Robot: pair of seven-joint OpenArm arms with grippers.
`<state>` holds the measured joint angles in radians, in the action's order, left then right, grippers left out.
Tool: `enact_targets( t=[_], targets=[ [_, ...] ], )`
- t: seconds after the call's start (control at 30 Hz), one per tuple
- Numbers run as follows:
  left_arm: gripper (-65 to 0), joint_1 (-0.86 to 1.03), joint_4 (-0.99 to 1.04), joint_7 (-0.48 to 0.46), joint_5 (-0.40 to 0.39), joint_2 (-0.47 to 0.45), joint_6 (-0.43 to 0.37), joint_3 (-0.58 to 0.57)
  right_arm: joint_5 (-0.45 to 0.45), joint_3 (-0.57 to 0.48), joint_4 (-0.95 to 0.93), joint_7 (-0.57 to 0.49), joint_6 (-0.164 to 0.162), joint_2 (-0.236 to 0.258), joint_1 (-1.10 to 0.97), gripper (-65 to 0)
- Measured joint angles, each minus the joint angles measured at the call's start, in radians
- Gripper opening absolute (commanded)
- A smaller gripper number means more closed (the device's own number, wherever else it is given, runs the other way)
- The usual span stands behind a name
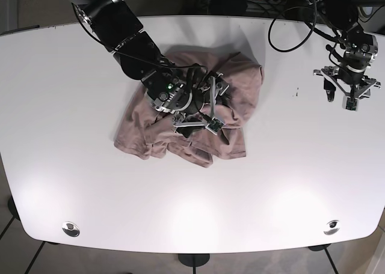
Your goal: Fold the T-shirt properly
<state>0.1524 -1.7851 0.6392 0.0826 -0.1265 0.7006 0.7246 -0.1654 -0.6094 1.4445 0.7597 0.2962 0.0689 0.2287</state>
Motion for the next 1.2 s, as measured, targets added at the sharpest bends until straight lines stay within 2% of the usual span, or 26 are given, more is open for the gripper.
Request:
enact_targets(
  t=[0.03, 0.1, 0.13, 0.17, 0.2, 0.23, 0.27, 0.33, 0.47, 0.57, 0.63, 0.67, 0.8, 1.0, 1.07, 1.2],
  targets=[
    [-33.9, 0.0, 0.0, 0.0, 0.0, 0.002, 0.0, 0.0, -0.001, 0.011, -0.024, 0.0, 0.004, -0.007, 0.002, -9.0],
    [-33.9, 0.0, 0.0, 0.0, 0.0, 0.01, 0.0, 0.0, -0.01, 0.04, -0.051, 0.0, 0.007, -0.007, 0.008, -23.9],
    [-33.9, 0.0, 0.0, 0.0, 0.0, 0.01, 0.0, 0.0, -0.015, 0.056, -0.051, -0.001, 0.007, -0.007, 0.008, -36.3],
    [-33.9, 0.0, 0.0, 0.0, 0.0, 0.01, 0.0, 0.0, -0.016, 0.07, -0.051, -0.007, 0.007, -0.006, 0.008, -54.1],
    [-33.9, 0.0, 0.0, 0.0, 0.0, 0.011, 0.0, -0.001, -0.015, 0.072, -0.049, -0.006, 0.007, -0.005, 0.008, -64.0],
    [-33.9, 0.0, 0.0, 0.0, 0.0, 0.011, 0.0, -0.006, -0.015, 0.073, -0.037, 0.0, -0.005, -0.002, 0.007, -62.5],
    [-33.9, 0.002, 0.0, 0.0, 0.004, 0.009, 0.0, -0.016, -0.015, 0.073, -0.016, 0.004, -0.003, -0.002, 0.003, -59.8],
    [-33.9, 0.0, 0.0, 0.0, 0.002, 0.013, 0.001, -0.028, -0.003, 0.073, 0.051, 0.0, -0.004, -0.002, -0.018, -63.3],
    [-33.9, 0.002, -0.01, 0.001, 0.005, 0.016, 0.0, -0.085, -0.003, 0.072, 0.226, 0.011, -0.005, 0.003, -0.044, -63.1],
    [-33.9, 0.008, -0.079, 0.0, 0.003, 0.055, 0.0, -0.135, -0.012, 0.081, 0.326, 0.011, 0.002, 0.004, -0.023, -63.1],
    [-33.9, 0.023, -0.127, -0.002, -0.002, 0.071, 0.004, -0.224, -0.014, 0.125, 0.355, 0.015, -0.002, -0.002, 0.066, -63.1],
    [-33.9, 0.038, -0.149, -0.003, -0.004, 0.07, 0.004, -0.244, -0.012, 0.132, 0.355, 0.022, -0.008, -0.007, 0.11, -63.1],
    [-34.4, 0.12, -0.202, 0.0, 0.001, 0.068, 0.003, -0.327, -0.017, 0.151, 0.357, 0.016, 0.0, -0.017, 0.275, -63.1],
    [-51.4, 0.195, -0.204, 0.0, 0.002, 0.068, 0.003, -0.336, -0.019, 0.162, 0.356, 0.015, 0.002, -0.018, 0.502, -63.1],
    [-51.8, 0.212, -0.204, 0.0, 0.003, 0.067, 0.0, -0.365, -0.023, 0.164, 0.356, 0.044, 0.017, -0.019, 0.578, -63.1],
    [-51.7, 0.215, -0.204, 0.0, 0.001, 0.089, 0.002, -0.383, -0.015, 0.262, 0.356, 0.08, 0.015, -0.045, 0.7, -62.9]
  ],
)
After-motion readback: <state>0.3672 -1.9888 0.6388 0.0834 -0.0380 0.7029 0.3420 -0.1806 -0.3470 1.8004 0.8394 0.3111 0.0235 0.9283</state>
